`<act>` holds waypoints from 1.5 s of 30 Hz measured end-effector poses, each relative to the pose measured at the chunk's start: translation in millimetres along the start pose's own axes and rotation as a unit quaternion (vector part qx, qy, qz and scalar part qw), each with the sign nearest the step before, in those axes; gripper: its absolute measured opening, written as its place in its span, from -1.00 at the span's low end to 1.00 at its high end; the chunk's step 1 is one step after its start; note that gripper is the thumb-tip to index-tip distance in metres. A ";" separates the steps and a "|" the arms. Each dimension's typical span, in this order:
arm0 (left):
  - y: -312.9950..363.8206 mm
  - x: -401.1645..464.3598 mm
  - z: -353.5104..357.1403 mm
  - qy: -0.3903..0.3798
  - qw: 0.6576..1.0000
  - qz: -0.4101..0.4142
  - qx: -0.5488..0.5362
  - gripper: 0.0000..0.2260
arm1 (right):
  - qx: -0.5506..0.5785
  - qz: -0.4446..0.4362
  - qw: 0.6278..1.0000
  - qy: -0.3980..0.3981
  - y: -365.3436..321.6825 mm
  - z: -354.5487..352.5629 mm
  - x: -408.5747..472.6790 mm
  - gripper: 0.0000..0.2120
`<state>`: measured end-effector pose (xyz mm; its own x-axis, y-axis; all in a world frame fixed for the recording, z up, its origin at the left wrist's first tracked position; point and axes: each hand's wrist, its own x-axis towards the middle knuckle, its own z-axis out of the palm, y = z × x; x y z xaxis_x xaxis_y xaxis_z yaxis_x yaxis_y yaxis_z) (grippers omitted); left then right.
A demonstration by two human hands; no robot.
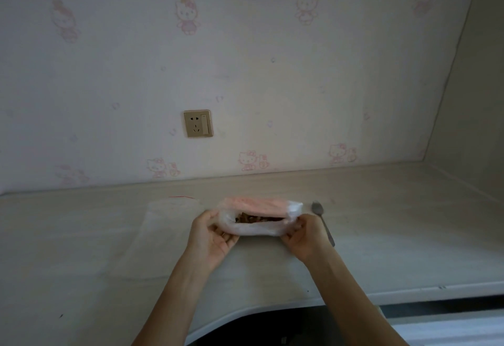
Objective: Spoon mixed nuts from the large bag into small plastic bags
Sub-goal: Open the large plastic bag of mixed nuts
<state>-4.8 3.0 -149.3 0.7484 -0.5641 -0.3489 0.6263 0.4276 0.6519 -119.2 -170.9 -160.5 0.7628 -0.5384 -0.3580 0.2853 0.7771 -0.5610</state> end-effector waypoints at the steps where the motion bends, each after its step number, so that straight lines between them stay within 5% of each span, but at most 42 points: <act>1: -0.3 0.7 0.4 -0.002 0.999 0.011 0.039 -0.71 | -0.010 -0.004 1.000 0.003 0.4 1.1 -0.2 -0.70; 7: -0.2 9.0 -13.7 0.061 0.956 0.097 0.269 -0.61 | -0.237 -0.095 0.966 0.033 -3.2 -3.1 -3.7 -0.79; 12: 4.0 9.3 -13.9 0.088 0.898 0.164 0.398 -0.73 | -0.449 -0.251 0.856 -0.052 -1.4 -17.9 -8.7 -0.59; 15: 7.5 12.4 -7.0 0.093 0.885 0.170 0.424 -0.69 | -0.491 -0.290 0.819 -0.065 0.4 -14.9 -4.2 -0.86; 20: 13.0 27.5 -2.4 0.111 0.892 0.143 0.415 -0.52 | -0.473 -0.266 0.838 -0.061 5.1 -0.2 4.1 -0.64; 28: 9.5 40.8 7.5 0.085 0.977 0.009 0.193 -0.79 | -0.381 -0.112 0.917 0.030 -8.4 8.0 27.3 -0.49; 31: 14.6 39.1 7.5 0.132 0.955 0.009 0.265 -0.74 | -0.397 -0.063 0.915 0.033 -13.6 8.1 35.0 -0.63; 33: 19.9 38.6 5.7 0.142 0.906 0.049 0.397 -0.65 | -0.443 -0.087 0.892 0.025 -18.1 6.3 38.4 -0.77; 36: 29.5 37.9 -0.1 0.117 0.802 0.182 0.557 -0.57 | -0.557 -0.171 0.813 0.005 -23.7 4.0 33.3 -0.26; 38: 34.1 38.3 -0.1 0.046 0.753 0.245 0.609 -0.46 | -0.674 -0.282 0.683 -0.018 -25.7 4.2 30.8 -0.15; 41: 34.4 50.2 1.9 -0.050 0.657 0.312 0.684 -0.42 | -0.803 -0.390 0.447 -0.051 -26.7 7.6 29.7 -0.21; 43: 32.0 56.5 2.1 -0.059 0.619 0.339 0.706 -0.52 | -0.824 -0.419 0.373 -0.080 -25.7 12.6 29.4 -0.35; 45: 30.9 60.9 1.0 -0.051 0.617 0.367 0.694 -0.75 | -0.830 -0.423 0.351 -0.095 -23.3 19.1 29.5 -0.54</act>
<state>59.9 -18.9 -149.7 0.6570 -0.6499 0.3820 -0.7172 -0.3827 0.5824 -92.3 -198.7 -143.7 0.8825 -0.1934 0.4287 -0.1545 -0.9801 -0.1243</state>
